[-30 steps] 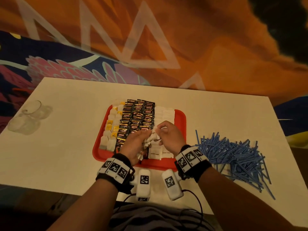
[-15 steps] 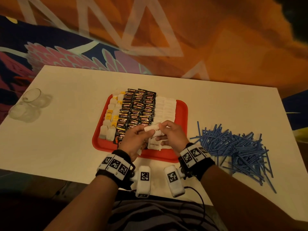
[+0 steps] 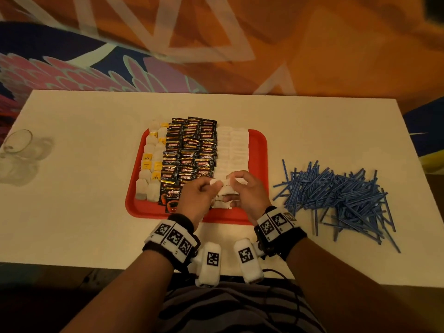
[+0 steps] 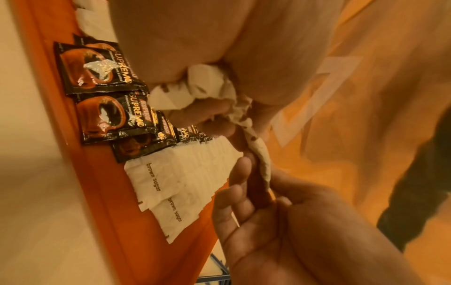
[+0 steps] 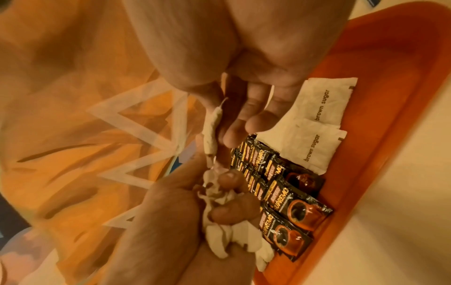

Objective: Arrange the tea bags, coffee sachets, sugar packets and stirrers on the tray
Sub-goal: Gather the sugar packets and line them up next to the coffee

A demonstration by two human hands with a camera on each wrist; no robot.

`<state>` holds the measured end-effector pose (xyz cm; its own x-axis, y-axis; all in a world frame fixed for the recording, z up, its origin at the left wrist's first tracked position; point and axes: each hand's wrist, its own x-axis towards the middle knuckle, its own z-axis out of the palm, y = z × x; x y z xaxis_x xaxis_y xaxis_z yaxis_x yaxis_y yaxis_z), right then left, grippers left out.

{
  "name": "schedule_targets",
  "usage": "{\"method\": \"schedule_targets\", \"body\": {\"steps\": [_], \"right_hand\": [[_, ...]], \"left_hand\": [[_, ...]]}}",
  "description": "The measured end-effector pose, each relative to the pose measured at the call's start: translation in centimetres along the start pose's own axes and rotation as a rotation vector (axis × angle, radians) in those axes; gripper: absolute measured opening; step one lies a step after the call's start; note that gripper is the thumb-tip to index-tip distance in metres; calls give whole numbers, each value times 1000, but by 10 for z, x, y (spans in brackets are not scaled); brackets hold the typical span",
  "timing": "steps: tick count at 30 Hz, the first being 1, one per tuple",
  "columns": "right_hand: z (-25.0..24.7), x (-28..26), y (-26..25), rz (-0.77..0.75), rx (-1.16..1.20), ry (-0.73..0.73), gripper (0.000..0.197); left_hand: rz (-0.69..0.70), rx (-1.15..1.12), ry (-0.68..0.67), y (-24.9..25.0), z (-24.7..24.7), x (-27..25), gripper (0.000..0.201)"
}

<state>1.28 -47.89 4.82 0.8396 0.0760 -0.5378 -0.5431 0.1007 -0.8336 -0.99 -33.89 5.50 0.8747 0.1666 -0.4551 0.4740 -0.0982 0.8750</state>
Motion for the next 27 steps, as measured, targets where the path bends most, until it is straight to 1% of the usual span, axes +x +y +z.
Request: {"method": "schedule_targets", "body": {"steps": [1,3,5,7,9,11,12,13,15,17,18,20,21,22,24,27], "right_hand": [[-1,2,2,-1,-17,11,9],[-5,9,8,7,-48,35,19],[-8,13,11,40,-8,45,27],[-11,13,11,71,48,39,29],[-17,7,11,68,17,-18,24],[-22,1,12,31,-118,-55,16],[-26,0,14,12,-186,-56,17],[-30,0,17,4,-240,-47,17],[-38,2,23,4,-355,-9,21],[-50,10,36,10,-484,45,19],[-56,13,43,39,-531,69,19],[-64,19,55,132,-598,109,33],[-67,23,59,167,-622,124,40],[-69,25,61,177,-634,135,43],[-68,27,62,175,-604,148,43],[-61,33,64,156,-573,120,43]], "left_hand": [[28,28,-2,0,0,1,12],[67,63,-23,-2,0,4,9],[70,58,-52,-4,1,5,8],[54,40,-70,-5,3,6,8],[8,-9,-70,-5,5,8,12],[-66,-47,-50,-6,7,11,19],[-110,-65,-36,-7,7,12,23],[-144,-80,-26,-9,8,14,27],[-164,-42,-19,-13,9,15,34],[-184,10,-10,-19,7,16,37],[-210,19,1,-22,5,16,36],[-265,16,22,-29,0,14,34],[-289,6,26,-32,-3,13,32],[-308,-8,32,-34,-6,13,31],[-345,-37,46,-39,-10,11,29],[-381,-56,61,-43,-14,10,28]]}}
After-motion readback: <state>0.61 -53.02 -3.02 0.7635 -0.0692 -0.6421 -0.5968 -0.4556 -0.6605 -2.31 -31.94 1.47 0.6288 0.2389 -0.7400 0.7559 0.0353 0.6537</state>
